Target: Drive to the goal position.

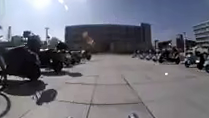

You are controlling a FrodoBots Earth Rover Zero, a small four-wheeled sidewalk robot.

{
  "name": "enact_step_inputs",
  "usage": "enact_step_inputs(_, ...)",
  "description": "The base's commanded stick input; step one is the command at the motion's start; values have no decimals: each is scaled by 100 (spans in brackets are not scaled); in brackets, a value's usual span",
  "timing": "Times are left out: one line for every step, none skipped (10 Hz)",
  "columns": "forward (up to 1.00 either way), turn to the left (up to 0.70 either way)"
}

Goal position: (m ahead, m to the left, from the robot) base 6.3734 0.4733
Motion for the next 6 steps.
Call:
enact_step_inputs(0,0)
enact_step_inputs(0,0)
enact_step_inputs(0,0)
enact_step_inputs(0,0)
enact_step_inputs(0,-76)
enact_step_inputs(0,-84)
